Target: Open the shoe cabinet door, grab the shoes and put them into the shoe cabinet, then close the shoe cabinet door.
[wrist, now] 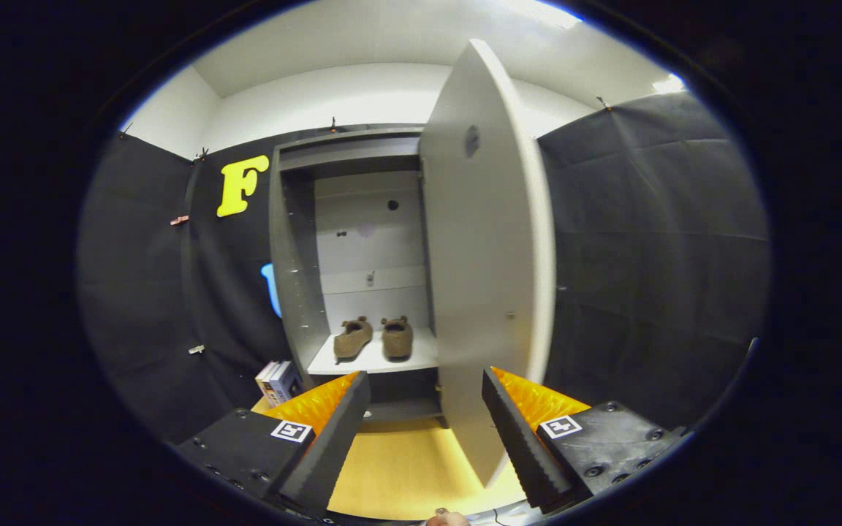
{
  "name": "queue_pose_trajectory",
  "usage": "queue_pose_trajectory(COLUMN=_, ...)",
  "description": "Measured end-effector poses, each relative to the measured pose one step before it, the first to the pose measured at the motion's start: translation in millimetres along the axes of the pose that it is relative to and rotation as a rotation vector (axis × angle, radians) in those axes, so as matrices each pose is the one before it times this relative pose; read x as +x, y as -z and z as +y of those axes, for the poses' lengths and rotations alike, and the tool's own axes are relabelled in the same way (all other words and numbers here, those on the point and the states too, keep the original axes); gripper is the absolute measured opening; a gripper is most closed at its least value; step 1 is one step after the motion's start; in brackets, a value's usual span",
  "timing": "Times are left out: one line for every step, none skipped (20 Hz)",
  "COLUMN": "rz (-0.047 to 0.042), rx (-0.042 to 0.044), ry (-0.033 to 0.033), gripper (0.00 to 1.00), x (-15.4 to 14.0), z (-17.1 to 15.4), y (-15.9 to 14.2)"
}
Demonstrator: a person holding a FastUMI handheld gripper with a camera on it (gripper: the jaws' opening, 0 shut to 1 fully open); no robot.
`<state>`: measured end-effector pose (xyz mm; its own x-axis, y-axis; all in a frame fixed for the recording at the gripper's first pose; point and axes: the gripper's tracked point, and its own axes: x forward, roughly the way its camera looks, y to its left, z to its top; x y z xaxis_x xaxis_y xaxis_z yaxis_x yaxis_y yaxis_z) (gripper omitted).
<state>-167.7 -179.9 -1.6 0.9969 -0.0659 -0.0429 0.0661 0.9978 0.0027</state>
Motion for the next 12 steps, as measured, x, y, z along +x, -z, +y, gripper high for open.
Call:
queue_pose_trajectory(rz=-0.01489, rx=0.00191, ry=0.01057, gripper=0.97, x=-2.17, z=-17.73, y=-5.35)
queue_pose_trajectory(rz=-0.00801, rx=0.00204, ry=0.00511, gripper=0.97, x=0.10, z=-15.05, y=-1.13)
queue_pose_trajectory(rz=-0.00041, rx=0.00046, ry=-0.00019, gripper=0.97, x=1.72, z=-14.86, y=-0.78)
queue_pose_trajectory(rz=0.00248, rx=-0.00317, ry=0.00172, gripper=0.97, x=2.76, z=-15.50, y=1.05)
queue_pose_trajectory(rz=0.00210, rx=-0.00161, ry=-0.00483, gripper=0.97, x=2.03, z=-12.75, y=1.16)
queue_pose_trajectory(rz=0.00365, rx=-0.00040, ry=-0.00254, gripper=0.97, x=5.13, z=-12.77, y=0.01)
queue_pose_trajectory(rz=0.00353, rx=0.00030, ry=-0.00799, gripper=0.98, x=6.82, z=-8.82, y=0.46)
queue_pose_trajectory(rz=0.00768, rx=0.00090, ry=-0.01027, gripper=0.98, x=6.49, z=-5.80, y=1.98)
queue_pose_trajectory(rz=0.00900, rx=0.00000, ry=-0.01058, gripper=0.98, x=5.59, z=-6.17, y=1.19)
queue_pose_trajectory(rz=0.00729, rx=-0.00078, ry=-0.01136, gripper=0.98, x=6.02, z=-5.79, y=0.76)
queue_pose_trajectory(rz=0.01331, rx=0.00420, ry=-0.01654, gripper=0.98, x=6.44, z=-4.04, y=2.00)
queue_pose_trajectory(rz=0.01382, rx=0.00423, ry=-0.01882, gripper=0.98, x=6.96, z=-0.13, y=2.87)
